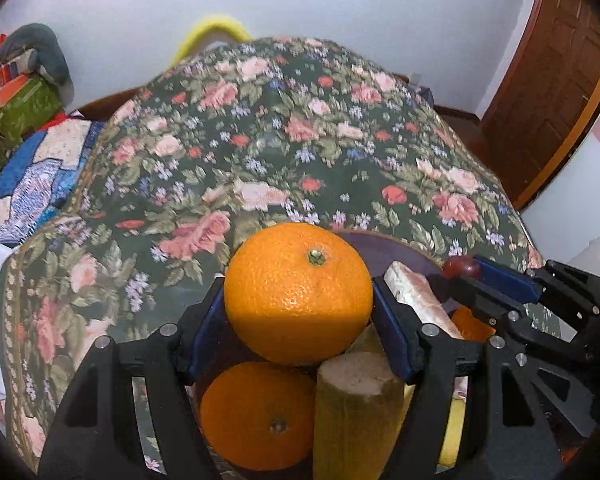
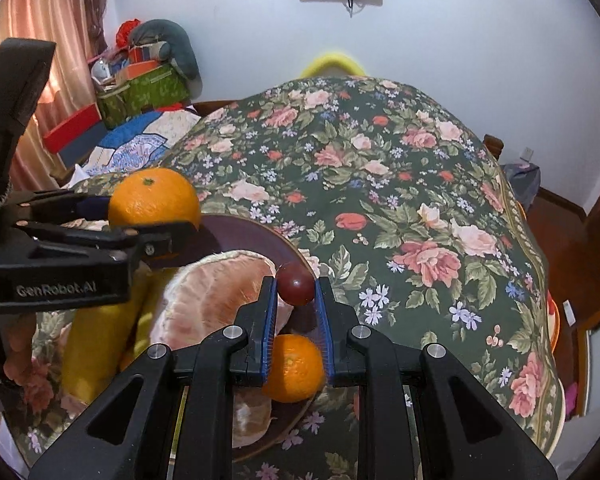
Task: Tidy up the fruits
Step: 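Lower the orange and date onto the plate and open both grippers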
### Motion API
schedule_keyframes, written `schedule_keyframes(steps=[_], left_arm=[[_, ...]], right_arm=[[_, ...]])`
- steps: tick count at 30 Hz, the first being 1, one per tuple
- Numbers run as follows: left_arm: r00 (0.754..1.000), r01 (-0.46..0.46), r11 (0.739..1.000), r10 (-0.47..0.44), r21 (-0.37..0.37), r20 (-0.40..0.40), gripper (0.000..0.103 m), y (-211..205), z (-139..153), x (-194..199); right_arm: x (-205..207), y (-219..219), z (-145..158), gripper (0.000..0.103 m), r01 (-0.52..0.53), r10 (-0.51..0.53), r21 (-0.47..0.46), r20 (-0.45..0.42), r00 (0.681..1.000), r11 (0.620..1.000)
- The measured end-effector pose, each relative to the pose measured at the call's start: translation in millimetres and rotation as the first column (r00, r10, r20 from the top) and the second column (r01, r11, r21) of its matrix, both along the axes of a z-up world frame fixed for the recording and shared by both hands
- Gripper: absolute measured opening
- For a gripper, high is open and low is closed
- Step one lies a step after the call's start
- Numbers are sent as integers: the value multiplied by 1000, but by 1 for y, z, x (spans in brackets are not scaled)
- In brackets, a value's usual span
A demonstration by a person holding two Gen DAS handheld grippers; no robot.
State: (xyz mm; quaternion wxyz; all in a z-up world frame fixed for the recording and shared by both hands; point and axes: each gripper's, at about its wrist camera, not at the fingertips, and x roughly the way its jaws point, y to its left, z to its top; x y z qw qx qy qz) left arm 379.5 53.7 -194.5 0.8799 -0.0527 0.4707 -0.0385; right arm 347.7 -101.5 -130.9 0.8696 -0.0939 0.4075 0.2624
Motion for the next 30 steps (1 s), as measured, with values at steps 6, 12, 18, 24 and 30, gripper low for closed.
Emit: schedule_keyframes(steps=[6, 12, 18, 24, 30], left_arm=[[999, 0, 999, -2, -45, -35, 69, 3, -5, 4], [996, -23, 991, 11, -131, -93, 69, 13, -14, 11], [998, 3, 998, -7, -56, -66, 69, 4, -8, 8], [1000, -4, 998, 3, -55, -22, 69, 6, 4, 0], [997, -2, 1000, 2, -7, 74, 69, 3, 39, -20]], right_arm=[[2, 1, -6, 18, -23, 23, -1, -32, 999, 1000], [0, 2, -9, 19, -37, 37, -3, -50, 998, 999], [-2, 0, -8, 25, -35, 35, -8, -47, 998, 999], [-5, -6, 0, 27, -20, 20, 11, -32, 999, 1000], [-10, -14, 17, 27, 1, -1, 48, -1, 1000, 999]])
